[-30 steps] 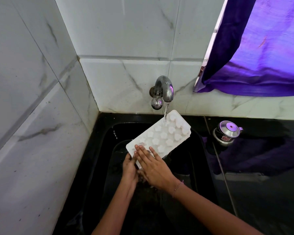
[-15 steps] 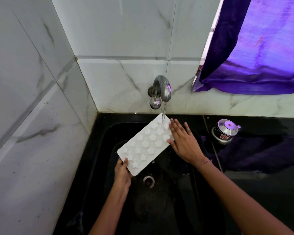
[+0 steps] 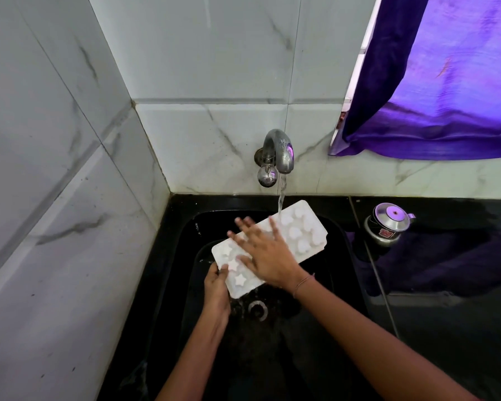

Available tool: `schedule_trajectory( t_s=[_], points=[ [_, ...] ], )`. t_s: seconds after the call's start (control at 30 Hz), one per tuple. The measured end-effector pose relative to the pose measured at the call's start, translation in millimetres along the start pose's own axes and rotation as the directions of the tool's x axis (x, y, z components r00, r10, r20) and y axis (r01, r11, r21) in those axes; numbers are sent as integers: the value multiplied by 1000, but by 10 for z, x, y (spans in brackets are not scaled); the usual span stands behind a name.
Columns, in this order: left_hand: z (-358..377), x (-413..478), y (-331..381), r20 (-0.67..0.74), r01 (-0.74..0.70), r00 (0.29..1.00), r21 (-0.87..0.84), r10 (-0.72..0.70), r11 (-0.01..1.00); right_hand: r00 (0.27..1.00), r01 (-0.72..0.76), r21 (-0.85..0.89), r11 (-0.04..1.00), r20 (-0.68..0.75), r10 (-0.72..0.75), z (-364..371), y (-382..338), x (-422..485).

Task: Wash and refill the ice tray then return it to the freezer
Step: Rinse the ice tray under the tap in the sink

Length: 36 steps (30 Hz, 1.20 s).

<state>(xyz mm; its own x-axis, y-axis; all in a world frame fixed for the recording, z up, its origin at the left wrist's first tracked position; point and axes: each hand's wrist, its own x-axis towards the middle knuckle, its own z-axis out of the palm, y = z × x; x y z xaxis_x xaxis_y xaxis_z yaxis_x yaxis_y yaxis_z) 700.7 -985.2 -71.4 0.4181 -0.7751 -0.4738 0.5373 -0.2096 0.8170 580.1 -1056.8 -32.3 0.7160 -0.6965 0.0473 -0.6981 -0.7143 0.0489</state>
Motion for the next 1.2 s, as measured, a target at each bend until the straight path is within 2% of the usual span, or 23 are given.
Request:
schedule_trajectory(
  t_s=[0.1,0.2,0.27,0.33,0.4,0.47,0.53,0.57,0.63,0.7,0.73,0.8,0.87,0.93,1.0,1.13,1.2],
  points=[
    [-62,10,-4,-38,5,999,14,-5,1000,957,-284,30,958,-62,285,-70,361,-15],
    [-50,3,-15,-62,37,997,4,-36,999,806,-580,155,800,-31,591,-98,527,-74],
    [-33,6,-24,-93,49,995,31,-46,998,715,-677,273,684,19,699,-117,527,-109],
    [-43,32,-59,-145,44,989,65,-34,997,659,-690,424,587,32,751,-131,503,-153],
    [-70,57,-91,-207,28,978,153,5,988,599,-677,570,465,60,798,-126,499,-180],
    [-89,67,-88,-222,24,975,188,19,982,582,-660,632,407,87,809,-127,484,-186],
    [-63,60,-37,-175,122,979,104,-103,987,571,-600,727,333,98,815,-145,452,-192],
    [-51,56,2,-144,189,973,44,-181,981,556,-551,796,251,126,822,-143,450,-191],
    [-47,63,56,-90,288,951,-81,-295,954,517,-428,903,-49,289,806,-162,457,-181],
    [-52,73,104,-31,358,929,-175,-368,917,505,-226,900,-373,436,745,-157,499,-185],
    [-59,75,126,-3,373,925,-198,-381,907,506,-118,874,-471,461,729,-144,529,-191],
    [-68,82,166,38,348,936,-245,-350,905,486,33,804,-593,506,713,-128,573,-220],
    [-70,109,194,36,263,964,-262,-263,929,498,87,744,-663,544,675,-66,618,-263],
    [-49,120,218,29,181,983,-248,-180,952,547,88,705,-704,557,625,2,656,-336],
    [-35,134,249,26,157,988,-244,-155,957,604,42,693,-720,556,571,47,695,-423],
    [-42,220,304,133,183,977,-147,-164,972,728,-51,786,-616,452,516,67,763,-574],
    [-27,259,312,172,250,957,-68,-235,966,737,-56,844,-534,396,548,67,791,-607]
  ],
)
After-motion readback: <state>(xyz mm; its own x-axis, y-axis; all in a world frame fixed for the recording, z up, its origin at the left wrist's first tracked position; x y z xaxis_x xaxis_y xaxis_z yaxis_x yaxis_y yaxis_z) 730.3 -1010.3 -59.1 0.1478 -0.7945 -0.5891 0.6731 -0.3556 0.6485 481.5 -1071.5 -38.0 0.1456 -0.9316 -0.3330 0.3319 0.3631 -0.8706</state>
